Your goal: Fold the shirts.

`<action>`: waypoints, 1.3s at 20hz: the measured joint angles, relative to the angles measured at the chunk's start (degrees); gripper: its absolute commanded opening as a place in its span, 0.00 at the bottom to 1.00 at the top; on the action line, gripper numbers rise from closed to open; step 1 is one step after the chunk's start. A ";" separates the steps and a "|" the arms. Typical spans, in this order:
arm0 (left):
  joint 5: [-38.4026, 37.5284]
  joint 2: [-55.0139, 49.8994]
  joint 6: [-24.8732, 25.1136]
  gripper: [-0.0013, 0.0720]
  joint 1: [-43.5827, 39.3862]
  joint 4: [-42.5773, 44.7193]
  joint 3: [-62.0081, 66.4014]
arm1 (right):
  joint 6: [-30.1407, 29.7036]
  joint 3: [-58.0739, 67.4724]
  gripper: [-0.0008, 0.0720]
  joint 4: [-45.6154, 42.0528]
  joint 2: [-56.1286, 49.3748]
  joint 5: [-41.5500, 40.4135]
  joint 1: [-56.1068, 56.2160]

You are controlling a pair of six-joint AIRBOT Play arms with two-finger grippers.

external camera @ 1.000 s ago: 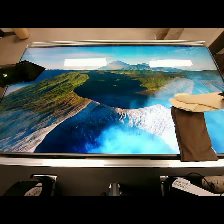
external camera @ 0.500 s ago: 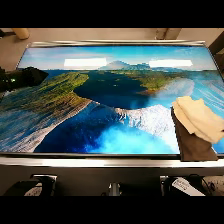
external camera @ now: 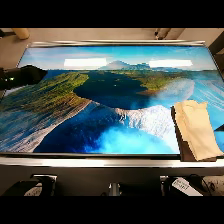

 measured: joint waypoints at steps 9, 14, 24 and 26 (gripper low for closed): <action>-17.33 -17.55 -15.17 1.00 -8.31 30.32 7.82 | 3.67 14.58 0.96 -4.55 -3.39 -7.76 38.07; -17.20 -16.70 -17.27 1.00 -10.88 31.82 -1.22 | 6.32 10.47 0.96 -6.23 -9.20 -3.13 49.40; -16.02 -16.37 -17.29 1.00 -11.50 32.28 -4.11 | 6.64 9.27 0.95 -7.10 -11.02 -1.20 52.22; -16.00 -16.37 -17.16 1.00 -11.54 32.30 -4.13 | 6.64 9.29 0.95 -7.08 -11.06 -1.14 52.30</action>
